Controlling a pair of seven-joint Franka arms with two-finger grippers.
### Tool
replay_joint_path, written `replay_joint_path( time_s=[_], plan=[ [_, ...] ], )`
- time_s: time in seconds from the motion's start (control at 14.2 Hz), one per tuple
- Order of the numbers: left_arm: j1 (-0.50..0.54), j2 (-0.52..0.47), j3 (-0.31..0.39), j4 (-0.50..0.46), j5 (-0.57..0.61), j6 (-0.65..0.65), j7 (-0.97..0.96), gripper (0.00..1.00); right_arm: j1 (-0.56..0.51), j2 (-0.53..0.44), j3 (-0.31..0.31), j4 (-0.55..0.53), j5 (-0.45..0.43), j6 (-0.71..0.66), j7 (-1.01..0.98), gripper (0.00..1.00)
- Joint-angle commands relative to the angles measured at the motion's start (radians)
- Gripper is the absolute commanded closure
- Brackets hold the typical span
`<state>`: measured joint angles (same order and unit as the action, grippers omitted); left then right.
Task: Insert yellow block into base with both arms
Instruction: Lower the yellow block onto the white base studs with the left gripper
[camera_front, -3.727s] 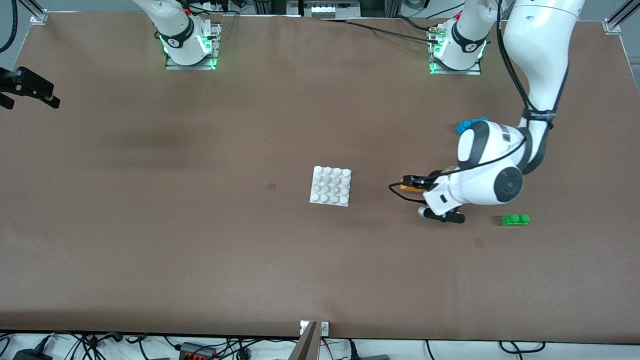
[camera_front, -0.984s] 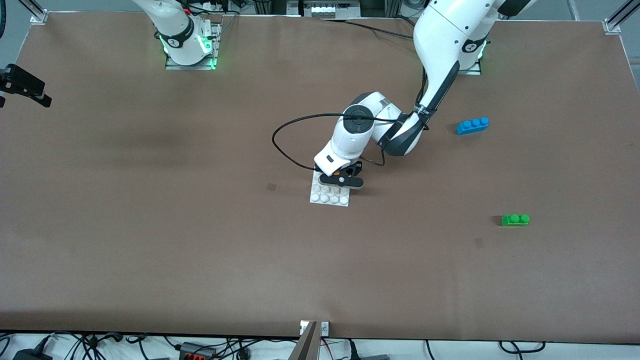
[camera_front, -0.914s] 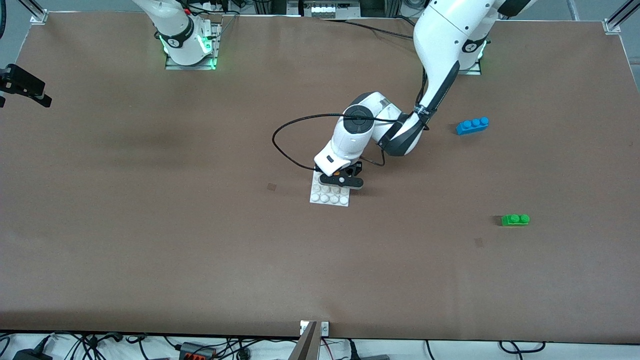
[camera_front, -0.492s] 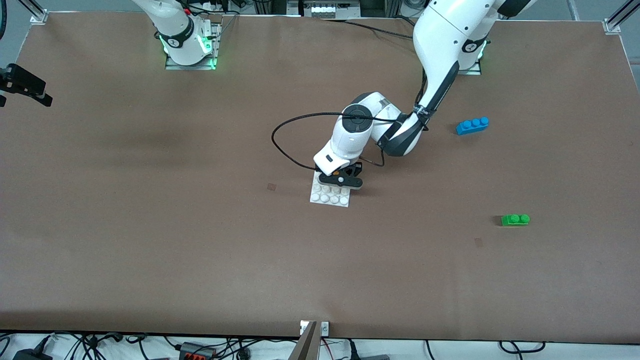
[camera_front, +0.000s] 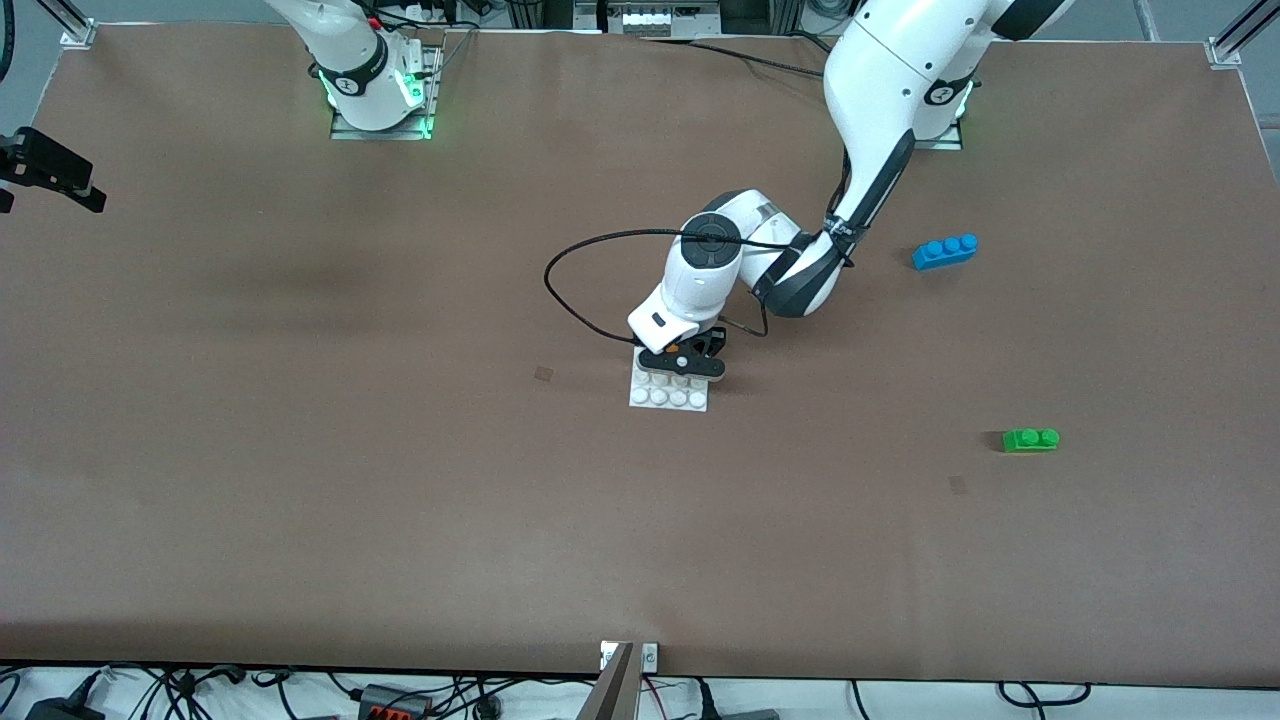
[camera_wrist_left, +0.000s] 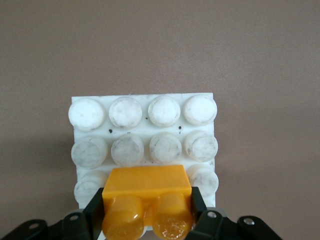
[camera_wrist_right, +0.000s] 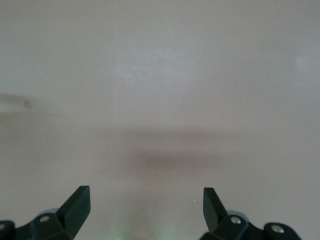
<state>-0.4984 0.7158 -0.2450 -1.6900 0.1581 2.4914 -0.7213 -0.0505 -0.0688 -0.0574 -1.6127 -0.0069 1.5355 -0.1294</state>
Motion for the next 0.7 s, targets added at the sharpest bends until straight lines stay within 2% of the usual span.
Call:
replay_joint_path(
  time_s=[0.0, 0.21, 0.42, 0.56, 0.63],
  plan=[
    [0.003, 0.022, 0.000, 0.018, 0.024, -0.013, -0.021, 0.44, -0.005, 0.010, 0.001, 0.022, 0.002, -0.020, -0.010, 0.00],
    [0.003, 0.034, 0.000, 0.022, 0.029, -0.045, -0.020, 0.44, -0.005, 0.010, 0.001, 0.023, 0.002, -0.020, -0.010, 0.00],
    [0.000, 0.056, -0.002, 0.110, 0.028, -0.167, -0.020, 0.48, -0.005, 0.010, 0.001, 0.022, 0.002, -0.021, -0.012, 0.00],
    [0.000, 0.054, -0.002, 0.113, 0.025, -0.175, -0.015, 0.48, -0.002, 0.012, 0.001, 0.022, 0.002, -0.032, -0.009, 0.00],
    [0.001, 0.054, -0.002, 0.115, 0.024, -0.175, -0.015, 0.42, -0.002, 0.012, 0.001, 0.022, 0.002, -0.032, -0.009, 0.00]
  ],
)
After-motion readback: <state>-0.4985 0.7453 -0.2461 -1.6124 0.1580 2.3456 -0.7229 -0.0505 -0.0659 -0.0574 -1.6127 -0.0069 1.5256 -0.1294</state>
